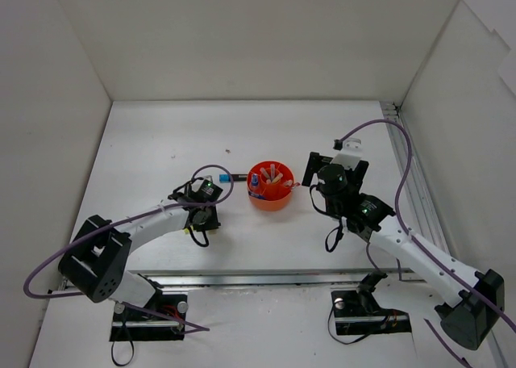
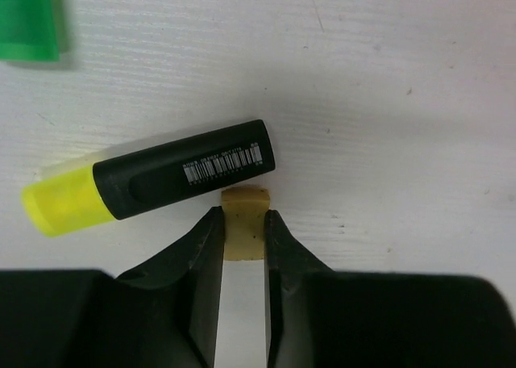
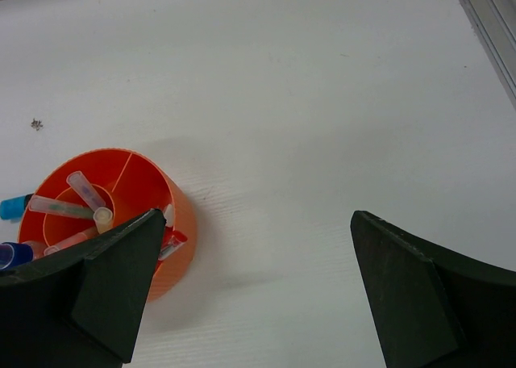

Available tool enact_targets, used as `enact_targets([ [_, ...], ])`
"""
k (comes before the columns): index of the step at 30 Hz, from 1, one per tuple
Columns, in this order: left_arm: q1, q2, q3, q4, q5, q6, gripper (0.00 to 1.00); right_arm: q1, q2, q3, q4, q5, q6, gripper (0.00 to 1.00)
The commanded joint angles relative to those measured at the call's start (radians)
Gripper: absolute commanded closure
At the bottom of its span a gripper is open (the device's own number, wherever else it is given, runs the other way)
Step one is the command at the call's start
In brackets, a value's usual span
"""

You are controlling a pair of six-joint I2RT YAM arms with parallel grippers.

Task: Sort the stationery into containers
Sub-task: Pick up the stationery from the center of the board.

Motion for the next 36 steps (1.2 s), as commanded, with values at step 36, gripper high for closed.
enact_targets([
  [36,-0.381,-0.316,0.181,0.122,0.235,0.755,1.00,-0.015,0.236,0.090,-0.007,-1.342,0.070,0.17],
])
